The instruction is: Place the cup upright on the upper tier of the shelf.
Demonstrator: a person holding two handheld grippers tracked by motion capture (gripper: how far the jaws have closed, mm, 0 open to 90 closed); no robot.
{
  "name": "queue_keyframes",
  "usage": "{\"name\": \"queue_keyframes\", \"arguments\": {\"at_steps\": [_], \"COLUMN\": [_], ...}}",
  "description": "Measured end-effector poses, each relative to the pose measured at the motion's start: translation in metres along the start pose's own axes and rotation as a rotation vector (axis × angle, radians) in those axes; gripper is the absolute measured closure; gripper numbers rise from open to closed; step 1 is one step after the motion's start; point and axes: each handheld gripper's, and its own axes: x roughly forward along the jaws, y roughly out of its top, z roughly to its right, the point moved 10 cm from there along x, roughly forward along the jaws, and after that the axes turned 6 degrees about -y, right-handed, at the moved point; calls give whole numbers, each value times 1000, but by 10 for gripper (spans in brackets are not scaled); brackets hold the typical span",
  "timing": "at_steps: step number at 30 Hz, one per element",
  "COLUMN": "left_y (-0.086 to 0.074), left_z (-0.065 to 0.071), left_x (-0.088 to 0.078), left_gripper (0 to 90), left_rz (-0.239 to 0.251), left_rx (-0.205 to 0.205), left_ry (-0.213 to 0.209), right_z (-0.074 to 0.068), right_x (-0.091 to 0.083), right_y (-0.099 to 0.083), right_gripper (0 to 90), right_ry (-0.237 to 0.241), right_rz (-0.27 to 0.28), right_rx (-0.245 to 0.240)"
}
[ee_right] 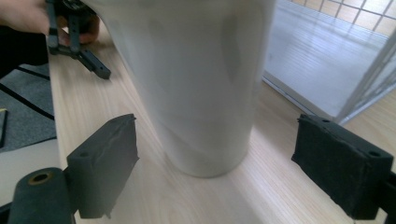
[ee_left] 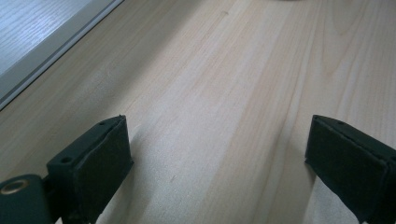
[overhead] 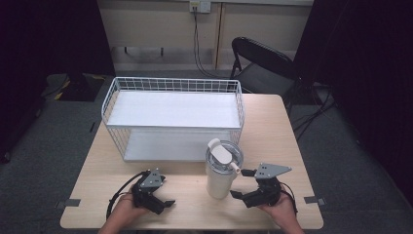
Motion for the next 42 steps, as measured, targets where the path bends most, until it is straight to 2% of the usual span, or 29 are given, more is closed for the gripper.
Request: {"name": "queue_keyframes", "arguments": {"at_steps": [7, 10, 12, 16, 17, 25, 30, 36, 42], "left_y": [0, 0, 0, 0, 0, 0, 0, 0, 0], "left_z": [0, 0, 0, 0, 0, 0, 0, 0, 0], "left_x": [0, 0, 0, 0, 0, 0, 0, 0, 0], "left_gripper": [62, 61, 62, 62, 62, 62, 62, 62, 62], "left_rz": [0, -2, -1, 0, 0, -2, -2, -3, -3], "left_rx": [0, 2, 1, 0, 1, 2, 2, 2, 2], "left_ry": [0, 0, 0, 0, 0, 0, 0, 0, 0], "right_z": [-9, -10, -10, -11, -13, -11, -12, -13, -12], "right_x": [3, 5, 8, 10, 11, 20, 27, 34, 39], "right_y": [10, 15, 18, 19, 20, 27, 30, 31, 32], "right_gripper": [127, 127, 127, 127, 123, 118, 96, 83, 74], "right_ry": [25, 36, 44, 51, 67, 38, 43, 41, 68], "right_rz": [27, 53, 71, 76, 77, 102, 123, 163, 201], "right_rx": [-11, 0, 24, 15, 8, -8, -34, -33, -36]}}
